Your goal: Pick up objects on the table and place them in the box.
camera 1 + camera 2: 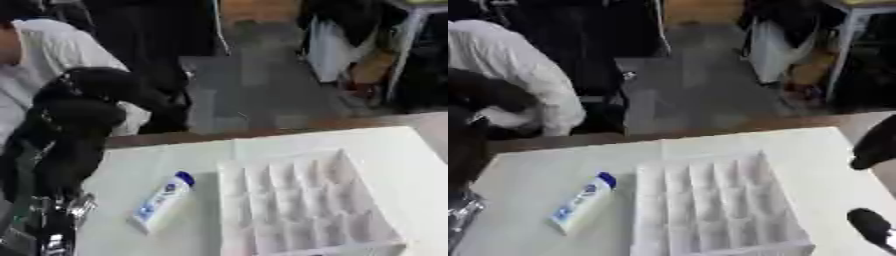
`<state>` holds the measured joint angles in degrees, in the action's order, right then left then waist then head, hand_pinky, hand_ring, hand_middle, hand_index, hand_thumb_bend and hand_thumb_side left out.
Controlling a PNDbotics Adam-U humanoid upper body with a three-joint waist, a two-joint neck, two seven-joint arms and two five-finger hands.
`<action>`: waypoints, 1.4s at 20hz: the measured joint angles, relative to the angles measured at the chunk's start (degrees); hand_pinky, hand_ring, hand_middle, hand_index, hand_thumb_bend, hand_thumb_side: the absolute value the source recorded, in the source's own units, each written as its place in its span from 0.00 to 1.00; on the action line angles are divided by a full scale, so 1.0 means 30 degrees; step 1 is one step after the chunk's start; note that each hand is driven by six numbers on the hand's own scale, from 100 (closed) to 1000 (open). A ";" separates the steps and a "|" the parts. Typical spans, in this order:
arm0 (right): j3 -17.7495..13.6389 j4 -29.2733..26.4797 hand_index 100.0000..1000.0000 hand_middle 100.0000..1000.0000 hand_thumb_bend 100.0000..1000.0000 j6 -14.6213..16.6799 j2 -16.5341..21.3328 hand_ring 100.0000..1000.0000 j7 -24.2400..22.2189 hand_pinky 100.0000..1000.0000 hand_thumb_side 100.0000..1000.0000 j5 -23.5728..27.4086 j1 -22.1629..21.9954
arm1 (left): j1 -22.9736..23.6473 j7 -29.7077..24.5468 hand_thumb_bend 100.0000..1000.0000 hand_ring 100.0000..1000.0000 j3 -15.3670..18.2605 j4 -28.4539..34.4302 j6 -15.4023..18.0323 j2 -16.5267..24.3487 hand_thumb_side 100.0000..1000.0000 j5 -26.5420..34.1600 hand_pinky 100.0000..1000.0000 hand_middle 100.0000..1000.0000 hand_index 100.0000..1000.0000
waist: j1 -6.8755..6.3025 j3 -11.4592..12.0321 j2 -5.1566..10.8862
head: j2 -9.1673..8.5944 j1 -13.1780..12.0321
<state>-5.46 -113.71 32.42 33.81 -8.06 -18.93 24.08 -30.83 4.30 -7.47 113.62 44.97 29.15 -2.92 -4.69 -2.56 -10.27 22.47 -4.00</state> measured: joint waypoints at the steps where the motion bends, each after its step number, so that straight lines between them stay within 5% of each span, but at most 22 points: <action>1: -0.0011 -0.0001 0.37 0.27 0.26 0.0241 0.0005 0.29 0.0100 0.31 0.59 -0.0144 0.0032 | 0.0000 -0.0007 1.00 0.60 -0.0005 0.0000 -0.0006 0.0000 0.69 -0.0075 0.61 0.77 0.78 | -0.0001 -0.0003 0.0000 | 0.0000 -0.0004; 2: -0.0019 -0.0001 0.34 0.22 0.07 0.0451 0.0006 0.27 0.0294 0.30 0.62 -0.0340 0.0032 | 0.0000 0.0010 0.96 0.60 -0.0005 0.0000 -0.0022 0.0000 0.93 -0.0149 0.60 0.77 0.78 | -0.0001 -0.0003 0.0000 | 0.0001 -0.0005; 3: -0.0040 -0.0001 0.34 0.21 0.05 0.0640 0.0006 0.27 0.0519 0.30 0.62 -0.0544 0.0031 | 0.0002 0.0091 0.97 0.60 0.0012 0.0000 -0.0095 0.0000 0.94 -0.0225 0.59 0.77 0.78 | -0.0002 -0.0003 0.0000 | 0.0004 -0.0007; 5: -0.0096 -0.0001 0.37 0.24 0.21 0.0852 0.0006 0.31 0.0965 0.32 0.65 -0.0897 0.0028 | 0.0040 0.0413 0.95 0.58 0.0051 0.0000 -0.0385 -0.0001 0.88 -0.0474 0.59 0.76 0.78 | -0.0002 -0.0003 0.0000 | 0.0007 -0.0028; 6: -0.0109 -0.0001 0.40 0.28 0.26 0.0855 0.0006 0.36 0.1163 0.34 0.60 -0.1036 0.0026 | 0.0172 0.0606 0.85 0.58 0.0072 0.0002 -0.0536 -0.0002 0.83 -0.0596 0.59 0.76 0.78 | -0.0004 -0.0004 0.0000 | 0.0007 -0.0031; 9: -0.0239 -0.0001 0.47 0.35 0.27 0.0106 0.0001 0.42 0.1893 0.36 0.75 -0.1236 0.0003 | 0.0740 0.1079 0.79 0.58 0.0262 0.0006 -0.0917 0.0002 0.83 -0.0907 0.59 0.76 0.78 | -0.0024 -0.0003 0.0000 | 0.0025 -0.0032; 16: -0.1081 -0.0001 0.52 0.40 0.27 -0.3397 -0.0007 0.46 0.5333 0.38 0.81 -0.0999 -0.0004 | 0.1767 0.1221 0.77 0.65 0.1268 0.0009 -0.2134 0.2093 0.89 -0.2422 0.66 0.80 0.84 | -0.0215 0.0007 0.0001 | 0.0380 -0.0037; 23: -0.1077 -0.0001 0.52 0.39 0.27 -0.4500 -0.0006 0.46 0.6491 0.38 0.82 -0.1143 -0.0004 | 0.1585 -0.0554 0.72 0.62 0.1278 -0.0085 -0.7092 0.4992 1.00 -0.5779 0.56 0.79 0.85 | -0.0470 -0.0075 0.0028 | 0.0868 -0.0202; 28: -0.0999 -0.0001 0.51 0.39 0.27 -0.4645 -0.0004 0.46 0.6495 0.38 0.82 -0.1129 -0.0004 | 0.0570 -0.4376 0.68 0.63 0.0495 -0.1298 -1.1541 0.6214 1.00 -0.8911 0.52 0.79 0.85 | -0.0645 -0.0188 0.0271 | 0.1155 -0.0392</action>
<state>-8.46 -113.71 18.49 33.80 11.42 -22.32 24.07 -29.12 -8.83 -5.98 109.72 10.35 47.80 -29.65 -6.63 -3.12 -9.45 25.93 -5.17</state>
